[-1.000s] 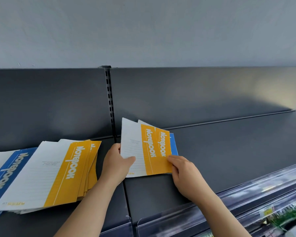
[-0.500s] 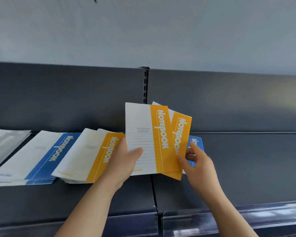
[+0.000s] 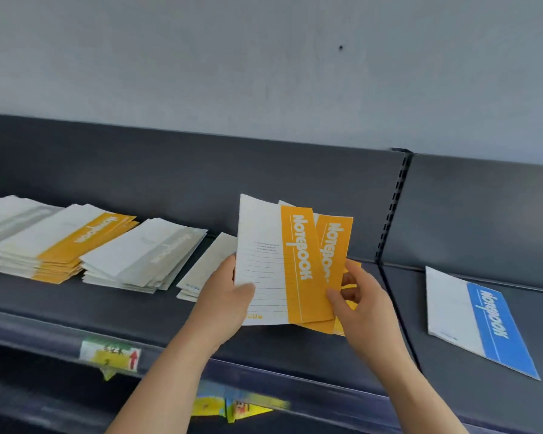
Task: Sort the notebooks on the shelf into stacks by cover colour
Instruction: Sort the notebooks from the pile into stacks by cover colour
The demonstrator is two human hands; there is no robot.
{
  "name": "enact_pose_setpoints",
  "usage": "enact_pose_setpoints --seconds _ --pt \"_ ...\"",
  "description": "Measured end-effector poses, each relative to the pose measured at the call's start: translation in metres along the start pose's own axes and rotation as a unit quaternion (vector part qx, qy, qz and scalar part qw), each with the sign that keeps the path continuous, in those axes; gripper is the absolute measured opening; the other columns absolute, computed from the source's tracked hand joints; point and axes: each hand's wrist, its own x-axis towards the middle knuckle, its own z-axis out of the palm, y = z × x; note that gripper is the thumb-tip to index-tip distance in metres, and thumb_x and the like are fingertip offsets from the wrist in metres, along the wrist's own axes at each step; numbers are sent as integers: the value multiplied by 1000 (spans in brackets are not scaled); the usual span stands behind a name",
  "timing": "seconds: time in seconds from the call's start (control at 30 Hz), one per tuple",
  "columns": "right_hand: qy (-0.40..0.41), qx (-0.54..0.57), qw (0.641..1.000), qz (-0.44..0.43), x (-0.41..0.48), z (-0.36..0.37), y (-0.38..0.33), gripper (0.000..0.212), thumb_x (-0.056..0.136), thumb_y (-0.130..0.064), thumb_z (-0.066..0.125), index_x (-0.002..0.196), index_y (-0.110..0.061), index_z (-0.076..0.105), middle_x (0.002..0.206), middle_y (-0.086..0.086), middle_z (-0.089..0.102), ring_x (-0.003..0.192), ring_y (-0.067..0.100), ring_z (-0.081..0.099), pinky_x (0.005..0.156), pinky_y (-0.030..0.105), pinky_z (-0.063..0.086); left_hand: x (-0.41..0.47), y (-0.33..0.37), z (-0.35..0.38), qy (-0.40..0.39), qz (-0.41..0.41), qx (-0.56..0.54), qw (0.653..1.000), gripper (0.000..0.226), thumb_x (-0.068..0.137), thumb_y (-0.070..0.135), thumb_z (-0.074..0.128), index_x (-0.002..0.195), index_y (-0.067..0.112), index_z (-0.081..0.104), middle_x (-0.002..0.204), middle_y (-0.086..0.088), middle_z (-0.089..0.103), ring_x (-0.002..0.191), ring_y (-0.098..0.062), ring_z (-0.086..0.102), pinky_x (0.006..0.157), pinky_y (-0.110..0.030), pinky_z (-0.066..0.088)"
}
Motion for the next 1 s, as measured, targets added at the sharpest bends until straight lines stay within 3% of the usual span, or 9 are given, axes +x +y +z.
enact_pose_setpoints --seconds 0.17,0.27,0.33,0.6,1.0 --pt "-31 33 999 -20 -7 67 -50 46 87 -32 62 130 -35 45 105 -15 57 87 5 61 62 19 52 -12 -23 -78 71 19 24 997 31 94 13 49 116 33 60 112 19 65 101 -2 61 59 -7 47" --pt "-54 58 997 -24 -14 110 -80 46 85 -30 66 120 -44 40 103 -19 58 87 4 61 69 22 54 -17 -37 -127 95 28 30 995 32 93 11 52 116 32 62 111 19 67 102 -3 62 66 -11 52" --pt "-68 70 995 -20 -19 137 -98 47 85 -28 66 118 -45 38 102 -20 57 87 3 60 64 18 51 -20 -48 -159 103 24 24 994 31 92 10 55 114 31 64 110 18 68 102 -4 63 70 -15 55" --pt "-101 67 993 -17 -15 223 -154 39 86 -28 64 107 -46 36 90 -27 53 77 -1 57 51 10 44 -10 -82 -252 131 16 33 991 35 89 4 57 108 32 67 102 20 70 94 2 65 66 -8 51" --pt "-173 33 984 -39 49 323 -187 38 87 -29 63 121 -35 47 94 -15 58 78 3 59 59 11 41 54 -122 -325 213 9 159 964 29 93 12 51 116 26 63 113 11 67 101 -10 62 61 -14 50"
